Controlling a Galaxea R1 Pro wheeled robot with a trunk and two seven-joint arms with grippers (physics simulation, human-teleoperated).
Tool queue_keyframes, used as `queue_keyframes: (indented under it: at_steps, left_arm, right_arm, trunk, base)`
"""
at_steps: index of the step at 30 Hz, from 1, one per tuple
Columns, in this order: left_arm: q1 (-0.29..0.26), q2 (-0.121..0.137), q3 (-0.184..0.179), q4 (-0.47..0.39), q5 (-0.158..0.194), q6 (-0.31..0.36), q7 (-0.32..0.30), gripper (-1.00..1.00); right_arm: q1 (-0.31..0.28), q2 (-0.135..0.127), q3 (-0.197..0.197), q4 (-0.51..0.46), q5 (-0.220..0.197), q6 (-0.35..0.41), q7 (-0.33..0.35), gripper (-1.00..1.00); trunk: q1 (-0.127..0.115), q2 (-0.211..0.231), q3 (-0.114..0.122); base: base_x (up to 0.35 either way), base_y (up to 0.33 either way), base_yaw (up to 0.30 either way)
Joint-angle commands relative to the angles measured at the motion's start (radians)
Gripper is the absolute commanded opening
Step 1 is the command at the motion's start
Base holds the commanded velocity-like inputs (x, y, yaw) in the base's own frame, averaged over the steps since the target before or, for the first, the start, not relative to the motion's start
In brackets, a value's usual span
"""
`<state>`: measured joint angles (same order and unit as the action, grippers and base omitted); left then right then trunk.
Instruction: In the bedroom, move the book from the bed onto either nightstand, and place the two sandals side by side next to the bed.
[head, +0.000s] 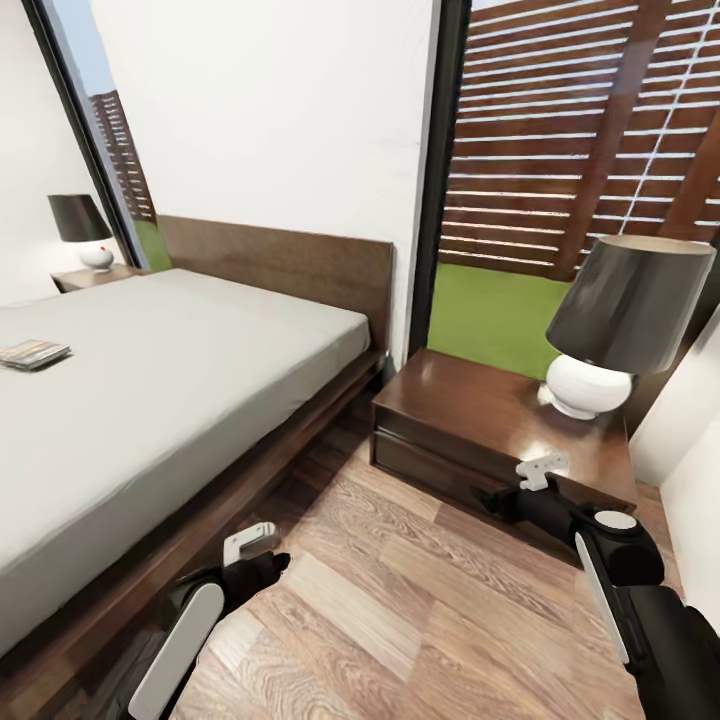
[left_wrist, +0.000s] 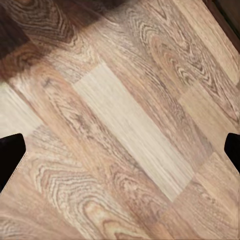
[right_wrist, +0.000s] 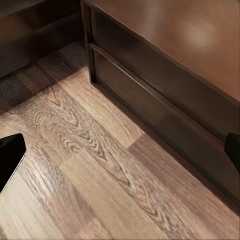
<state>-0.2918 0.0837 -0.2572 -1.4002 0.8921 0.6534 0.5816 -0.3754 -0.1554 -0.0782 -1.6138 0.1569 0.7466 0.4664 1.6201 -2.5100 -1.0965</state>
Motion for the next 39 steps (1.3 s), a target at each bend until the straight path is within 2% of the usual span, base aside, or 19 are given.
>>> queue_keyframes:
  at_steps: [1, 4, 8, 9, 10, 11, 15, 16, 20, 22, 24, 28, 31, 36, 38, 39]
  left_arm:
    - [-0.002, 0.001, -0.003, -0.018, 0.010, 0.003, 0.011, 1.00]
    - [-0.005, 0.000, -0.004, -0.052, 0.010, 0.008, 0.013, 1.00]
    - [-0.043, -0.007, -0.004, -0.106, 0.010, 0.036, 0.019, 1.00]
    - [-0.043, -0.007, -0.004, -0.106, 0.010, 0.036, 0.019, 1.00]
    - [-0.089, -0.012, -0.004, -0.119, 0.010, 0.068, 0.034, 1.00]
    - [-0.115, -0.014, -0.004, -0.124, 0.013, 0.086, 0.047, 1.00]
    - [-0.202, -0.039, -0.006, -0.141, 0.053, 0.140, 0.129, 1.00]
    - [-0.202, -0.039, -0.006, -0.141, 0.053, 0.140, 0.129, 1.00]
    - [-0.255, -0.064, -0.007, -0.161, 0.115, 0.170, 0.247, 1.00]
    - [-0.261, -0.064, -0.007, -0.163, 0.124, 0.173, 0.262, 1.00]
    - [-0.273, -0.062, -0.005, -0.167, 0.155, 0.178, 0.290, 1.00]
    - [-0.279, -0.057, -0.005, -0.170, 0.174, 0.181, 0.302, 1.00]
    - [-0.283, -0.042, -0.005, -0.172, 0.195, 0.186, 0.312, 1.00]
    - [-0.283, -0.018, -0.004, -0.177, 0.209, 0.199, 0.318, 1.00]
    - [-0.280, 0.004, -0.003, -0.181, 0.214, 0.205, 0.320, 1.00]
    - [-0.280, 0.004, -0.003, -0.181, 0.214, 0.205, 0.320, 1.00]
  right_arm:
    - [-0.001, 0.000, -0.002, -0.002, 0.010, 0.009, 0.010, 1.00]
    - [-0.003, 0.000, -0.003, -0.002, 0.010, 0.030, 0.011, 1.00]
    - [-0.026, -0.002, -0.008, -0.003, 0.009, 0.132, 0.011, 1.00]
    - [-0.026, -0.002, -0.008, -0.003, 0.009, 0.132, 0.011, 1.00]
    - [-0.046, -0.001, -0.010, -0.003, 0.009, 0.182, 0.011, 1.00]
    - [-0.055, -0.001, -0.010, -0.003, 0.009, 0.201, 0.011, 1.00]
    - [-0.077, 0.000, -0.010, -0.003, 0.008, 0.245, 0.011, 1.00]
    - [-0.077, 0.000, -0.010, -0.003, 0.008, 0.245, 0.011, 1.00]
    - [-0.090, 0.001, -0.009, -0.003, 0.008, 0.266, 0.010, 1.00]
    - [-0.091, 0.001, -0.009, -0.003, 0.008, 0.268, 0.010, 1.00]
    - [-0.094, 0.002, -0.008, -0.003, 0.007, 0.273, 0.010, 1.00]
    - [-0.095, 0.002, -0.008, -0.003, 0.007, 0.274, 0.009, 1.00]
    - [-0.095, 0.002, -0.008, -0.003, 0.007, 0.276, 0.009, 1.00]
    - [-0.095, 0.002, -0.009, -0.003, 0.007, 0.276, 0.009, 1.00]
    - [-0.095, 0.002, -0.009, -0.003, 0.007, 0.276, 0.009, 1.00]
    - [-0.095, 0.002, -0.009, -0.003, 0.007, 0.276, 0.009, 1.00]
  trunk:
    - [-0.001, 0.000, 0.003]
    - [-0.002, 0.001, 0.015]
    - [-0.004, 0.001, 0.030]
    - [-0.004, 0.002, 0.034]
    - [-0.005, 0.002, 0.038]
    - [-0.005, 0.002, 0.042]
    - [-0.007, 0.003, 0.057]
    - [-0.007, 0.003, 0.061]
    - [-0.009, 0.004, 0.076]
    - [-0.010, 0.005, 0.084]
    - [-0.011, 0.005, 0.092]
    - [-0.013, 0.006, 0.107]
    - [-0.014, 0.007, 0.119]
    - [-0.016, 0.008, 0.138]
    - [-0.017, 0.008, 0.146]
    - [-0.018, 0.009, 0.150]
  base:
    - [0.014, -0.006, 0.281]
    - [0.009, -0.004, 0.281]
    - [0.005, -0.002, 0.281]
    - [0.004, -0.001, 0.281]
    - [0.002, -0.001, 0.281]
    - [0.002, -0.001, 0.282]
    - [0.001, 0.000, 0.282]
    - [0.001, 0.000, 0.282]
    - [0.000, 0.000, 0.282]
    - [0.000, 0.000, 0.282]
    - [0.000, 0.000, 0.282]
    - [0.000, 0.000, 0.282]
    - [0.000, 0.000, 0.280]
    - [0.000, 0.000, 0.257]
    - [0.000, 0.000, 0.214]
    - [0.000, 0.000, 0.208]
